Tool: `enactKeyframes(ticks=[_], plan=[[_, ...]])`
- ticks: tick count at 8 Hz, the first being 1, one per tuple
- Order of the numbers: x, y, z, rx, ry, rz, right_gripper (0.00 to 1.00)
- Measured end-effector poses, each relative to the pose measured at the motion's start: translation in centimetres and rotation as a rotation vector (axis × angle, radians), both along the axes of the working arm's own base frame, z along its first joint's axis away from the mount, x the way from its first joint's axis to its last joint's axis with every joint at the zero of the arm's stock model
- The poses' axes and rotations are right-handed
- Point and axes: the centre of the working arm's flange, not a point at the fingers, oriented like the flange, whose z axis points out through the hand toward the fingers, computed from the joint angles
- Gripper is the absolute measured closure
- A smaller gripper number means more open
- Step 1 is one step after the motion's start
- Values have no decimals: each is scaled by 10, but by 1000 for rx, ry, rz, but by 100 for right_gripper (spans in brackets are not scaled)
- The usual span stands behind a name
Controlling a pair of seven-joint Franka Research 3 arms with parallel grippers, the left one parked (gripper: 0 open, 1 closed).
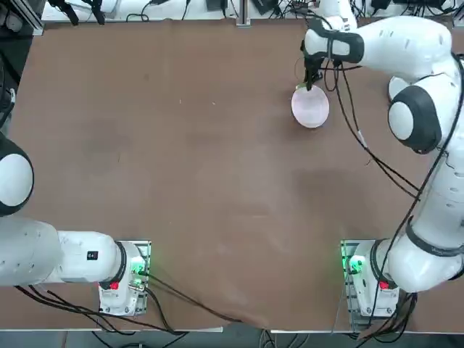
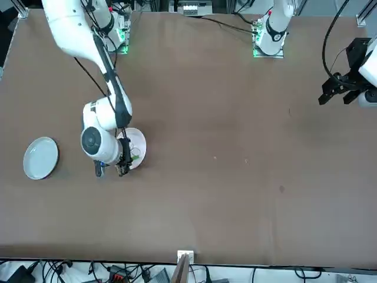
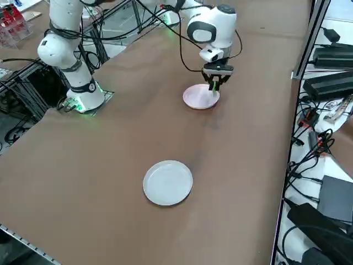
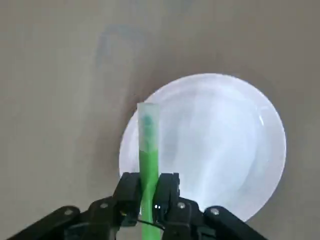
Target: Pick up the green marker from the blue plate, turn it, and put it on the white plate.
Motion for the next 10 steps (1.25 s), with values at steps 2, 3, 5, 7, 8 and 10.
enactKeyframes(ticks=[2, 3, 5, 7, 8, 10], plan=[[-11, 2, -15, -16, 30, -25, 84], [-14, -1, -20, -23, 38, -39, 84], [-19, -6, -30, -32, 51, -49, 84], [-22, -8, -34, -36, 59, -51, 84], [-23, -8, -34, -37, 59, -52, 81], [-22, -9, -33, -49, 52, -43, 47]])
